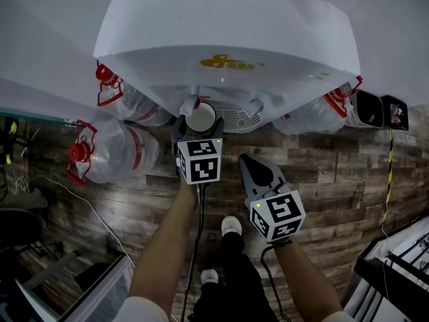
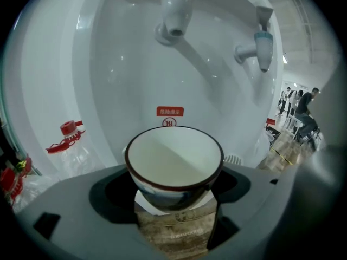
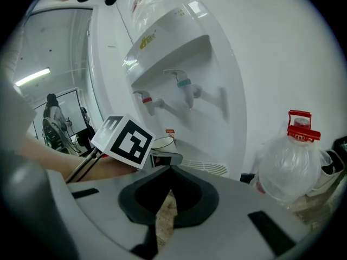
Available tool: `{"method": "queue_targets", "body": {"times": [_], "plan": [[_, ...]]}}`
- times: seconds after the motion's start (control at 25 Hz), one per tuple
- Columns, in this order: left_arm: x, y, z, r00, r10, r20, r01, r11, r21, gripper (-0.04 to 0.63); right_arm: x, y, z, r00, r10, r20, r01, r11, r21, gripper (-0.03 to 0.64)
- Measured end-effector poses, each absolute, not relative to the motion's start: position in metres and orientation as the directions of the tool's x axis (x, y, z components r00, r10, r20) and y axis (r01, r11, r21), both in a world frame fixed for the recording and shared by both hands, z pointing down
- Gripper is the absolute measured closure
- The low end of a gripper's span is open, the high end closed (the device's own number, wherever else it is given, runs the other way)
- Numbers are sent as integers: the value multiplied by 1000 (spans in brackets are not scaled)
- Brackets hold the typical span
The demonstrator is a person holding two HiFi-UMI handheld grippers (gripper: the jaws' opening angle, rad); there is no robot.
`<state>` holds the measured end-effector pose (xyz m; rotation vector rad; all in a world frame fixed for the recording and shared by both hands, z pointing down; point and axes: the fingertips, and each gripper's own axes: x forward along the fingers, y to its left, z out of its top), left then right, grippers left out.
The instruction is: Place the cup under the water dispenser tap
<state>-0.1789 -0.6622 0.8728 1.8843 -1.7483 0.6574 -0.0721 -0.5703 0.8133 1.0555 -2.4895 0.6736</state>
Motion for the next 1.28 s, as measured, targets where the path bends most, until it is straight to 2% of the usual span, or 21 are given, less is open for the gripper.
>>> {"method": "queue_targets", "body": {"times": [0.52, 0.8, 1.28], "plan": [[-176, -669, 871, 23, -838, 545, -1000, -14, 21, 167, -66, -569, 819, -653, -573, 495, -748, 591, -301, 597], [-175, -666, 870, 10, -826, 564, -999, -36, -34, 167, -63, -566, 817, -648, -580, 493, -754, 578, -311, 597], [-179, -631, 847, 47, -815, 578, -999, -31, 38, 167, -65, -545, 789, -636, -605, 479, -765, 573, -294, 597]]}}
